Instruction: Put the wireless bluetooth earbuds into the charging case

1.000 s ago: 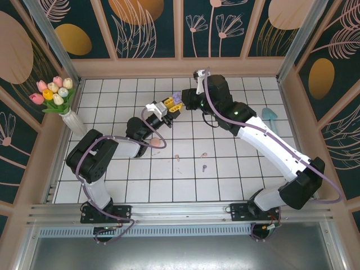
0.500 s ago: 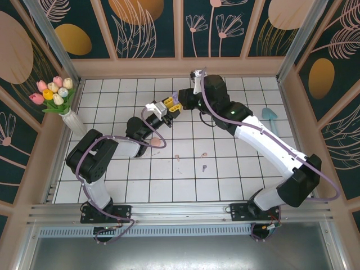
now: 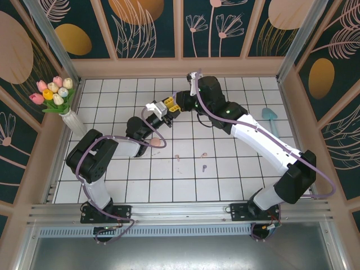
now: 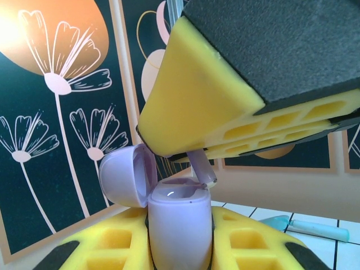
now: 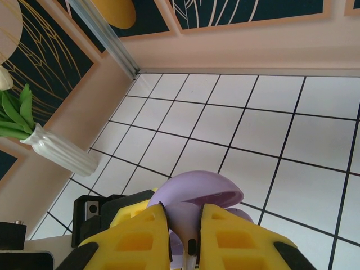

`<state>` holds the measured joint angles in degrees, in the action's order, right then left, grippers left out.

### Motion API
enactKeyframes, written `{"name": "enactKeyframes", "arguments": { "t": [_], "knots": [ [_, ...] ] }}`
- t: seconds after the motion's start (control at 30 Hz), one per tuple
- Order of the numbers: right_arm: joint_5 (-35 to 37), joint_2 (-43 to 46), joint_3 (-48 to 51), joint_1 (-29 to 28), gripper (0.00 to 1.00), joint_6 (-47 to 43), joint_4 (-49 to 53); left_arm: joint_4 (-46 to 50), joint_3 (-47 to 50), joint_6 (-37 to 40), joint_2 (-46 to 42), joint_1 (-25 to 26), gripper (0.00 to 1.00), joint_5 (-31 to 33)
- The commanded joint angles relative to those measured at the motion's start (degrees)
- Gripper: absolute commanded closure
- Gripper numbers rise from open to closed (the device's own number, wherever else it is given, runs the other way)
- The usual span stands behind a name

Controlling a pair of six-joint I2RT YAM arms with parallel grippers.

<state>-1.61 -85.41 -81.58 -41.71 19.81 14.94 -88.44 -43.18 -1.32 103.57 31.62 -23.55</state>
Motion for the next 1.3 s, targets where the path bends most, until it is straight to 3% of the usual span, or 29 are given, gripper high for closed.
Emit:
{"name": "enactKeyframes", "arguments": {
  "t": [0.0, 1.27],
  "knots": [
    [0.18, -0.55, 1.16, -0.28, 0.85, -0.56, -1.58, -1.95, -0.94, -0.26, -0.71, 0.29, 1.00, -0.58],
    [0.28, 1.85, -0.68, -0.03, 0.86, -0.56, -1.74, 0.03, -1.00, -0.37, -1.26, 0.33, 1.00, -2.15]
  ]
}}
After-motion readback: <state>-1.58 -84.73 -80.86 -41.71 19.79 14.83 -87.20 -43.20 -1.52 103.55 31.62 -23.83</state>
